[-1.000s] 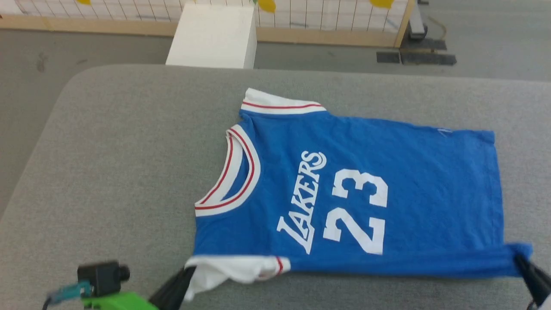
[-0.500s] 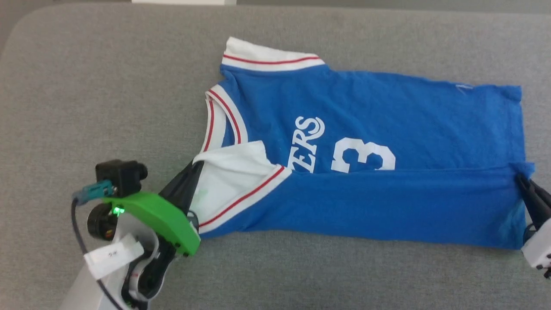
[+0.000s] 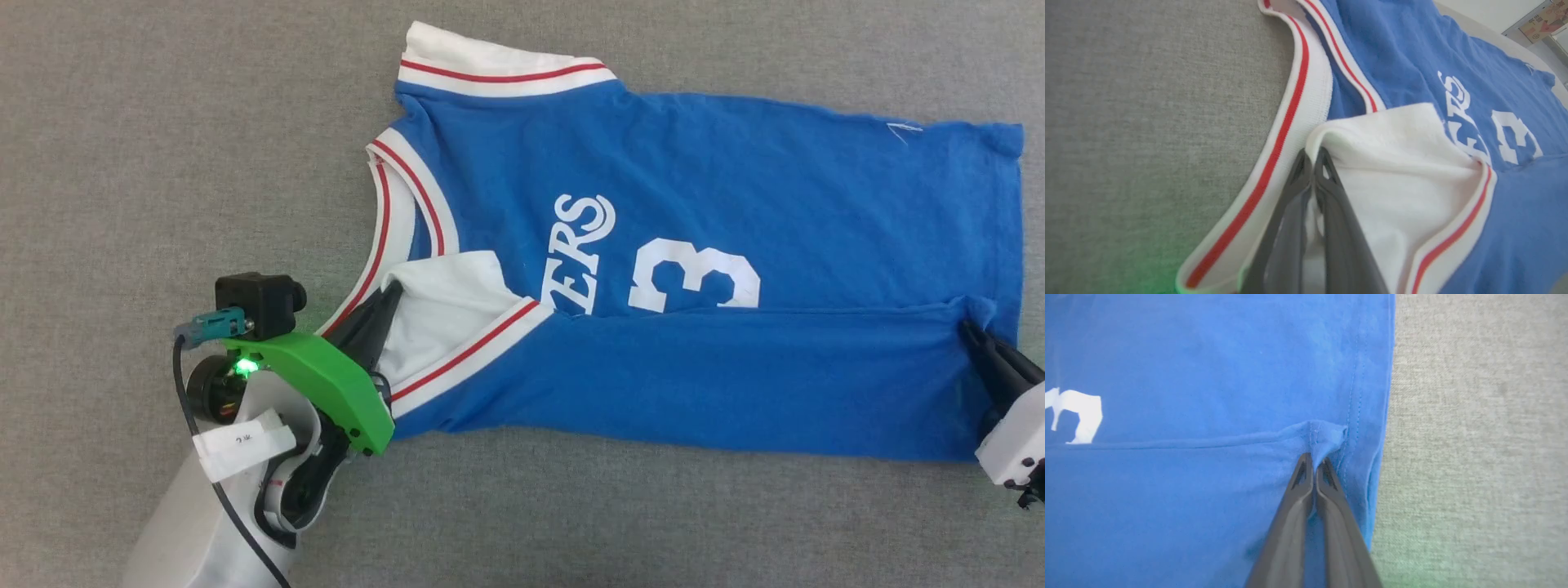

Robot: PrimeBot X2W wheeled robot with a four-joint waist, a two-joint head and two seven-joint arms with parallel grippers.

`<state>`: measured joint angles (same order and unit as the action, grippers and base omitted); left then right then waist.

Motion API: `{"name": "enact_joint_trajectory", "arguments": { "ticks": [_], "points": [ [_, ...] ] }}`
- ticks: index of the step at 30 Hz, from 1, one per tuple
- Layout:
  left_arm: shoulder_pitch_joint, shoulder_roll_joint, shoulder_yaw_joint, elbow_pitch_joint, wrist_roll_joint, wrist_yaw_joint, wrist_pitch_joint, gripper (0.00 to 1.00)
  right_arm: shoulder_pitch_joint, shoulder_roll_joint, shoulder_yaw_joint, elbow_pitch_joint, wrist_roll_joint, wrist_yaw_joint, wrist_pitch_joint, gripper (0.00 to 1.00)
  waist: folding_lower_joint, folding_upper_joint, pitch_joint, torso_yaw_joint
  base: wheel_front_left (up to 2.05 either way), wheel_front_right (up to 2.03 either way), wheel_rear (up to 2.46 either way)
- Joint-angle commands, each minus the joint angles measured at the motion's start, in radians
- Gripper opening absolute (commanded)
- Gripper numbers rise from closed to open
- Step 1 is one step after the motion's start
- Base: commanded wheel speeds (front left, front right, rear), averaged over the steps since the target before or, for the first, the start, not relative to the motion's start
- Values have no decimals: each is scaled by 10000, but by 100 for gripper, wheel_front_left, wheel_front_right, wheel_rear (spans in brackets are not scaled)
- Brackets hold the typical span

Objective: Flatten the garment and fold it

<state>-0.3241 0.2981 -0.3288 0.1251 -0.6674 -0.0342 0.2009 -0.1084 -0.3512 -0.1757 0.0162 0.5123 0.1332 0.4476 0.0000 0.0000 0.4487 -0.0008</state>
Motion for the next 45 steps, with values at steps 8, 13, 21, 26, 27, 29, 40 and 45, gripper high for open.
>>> {"name": "enact_joint_trajectory", "arguments": {
  "ticks": [8, 13, 21, 26, 27, 29, 40, 45],
  "points": [
    [363, -235, 260, -36, -487, 52, -278, 100, -23, 66, -78, 180, 55, -25, -388, 100, 0, 0, -698, 34, 0, 0, 0],
    [986, -294, 611, -665, -787, 130, -748, 100, 318, 153, -297, -296, 3, -25, -729, 100, 0, 0, -1381, 141, 0, 0, 0],
    [2209, -411, 1404, -1747, 515, 1086, -3528, 100, 1228, 1024, -969, -1485, -908, -25, -2330, 100, 0, 0, -2231, 385, 0, 0, 0],
    [3089, -742, 1550, -1832, 1373, 1604, -4468, 100, 1820, 1875, -956, -1959, -2097, -25, -3692, 100, 0, 0, -2531, 478, 0, 0, 0],
    [3250, -837, 1586, -1852, 1505, 1658, -4529, 100, 1968, 1962, -801, -2021, -2481, -25, -3925, 100, 0, 0, -2591, 494, 0, 0, 0],
    [3536, -1002, 1602, -1898, 1791, 1706, -4589, 100, 2147, 2330, -743, -2086, -2961, -25, -4389, 100, 0, 0, -2712, 518, 0, 0, 0],
    [4634, -1972, 2143, -2017, 3270, 1409, -4624, 100, 2810, 3002, -946, -1259, -3517, -25, -5683, 100, 0, 0, -3151, 526, 0, 0, 0],
    [4640, -1999, 2223, -1700, 3706, 1154, -4625, 100, 2855, 3006, -987, -1059, -3229, -25, -5832, 100, 0, 0, -3266, 474, 0, 0, 0]
  ]
}}
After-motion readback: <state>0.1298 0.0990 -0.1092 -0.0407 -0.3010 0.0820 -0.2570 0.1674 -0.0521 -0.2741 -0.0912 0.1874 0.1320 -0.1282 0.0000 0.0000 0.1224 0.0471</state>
